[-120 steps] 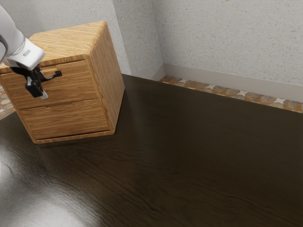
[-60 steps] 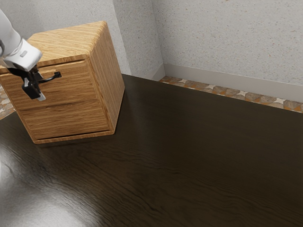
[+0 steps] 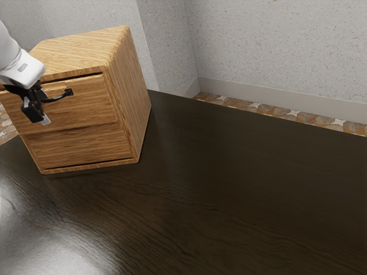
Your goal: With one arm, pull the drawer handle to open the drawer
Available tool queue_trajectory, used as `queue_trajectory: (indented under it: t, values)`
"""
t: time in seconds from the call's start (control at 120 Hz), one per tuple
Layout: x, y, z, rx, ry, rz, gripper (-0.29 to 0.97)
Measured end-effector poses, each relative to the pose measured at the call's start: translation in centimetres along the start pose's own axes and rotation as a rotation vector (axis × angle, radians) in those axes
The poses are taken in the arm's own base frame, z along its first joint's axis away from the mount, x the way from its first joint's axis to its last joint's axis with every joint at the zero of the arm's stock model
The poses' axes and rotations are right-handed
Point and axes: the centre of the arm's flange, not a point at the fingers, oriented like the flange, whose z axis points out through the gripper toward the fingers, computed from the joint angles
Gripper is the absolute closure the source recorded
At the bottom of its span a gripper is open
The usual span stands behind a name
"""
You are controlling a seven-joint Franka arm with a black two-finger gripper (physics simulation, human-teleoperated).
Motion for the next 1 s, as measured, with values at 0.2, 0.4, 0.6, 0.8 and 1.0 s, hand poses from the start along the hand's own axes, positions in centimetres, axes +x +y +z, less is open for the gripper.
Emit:
queue_trajectory:
  t: [0.2, 0.4, 0.6, 0.8, 1.0]
  values:
    - [0.1, 0.2, 0.3, -0.006, 0.001, 0.004, 0.05]
    - [0.6, 1.0, 1.0, -0.027, 0.002, 0.018, 0.13]
    - [1.5, 1.5, 0.0, -0.016, 0.009, 0.034, 0.16]
    - [1.6, 2.1, 0.8, -0.031, 0.003, 0.041, 0.12]
    - [1.8, 2.7, 0.5, -0.032, 0.005, 0.046, 0.23]
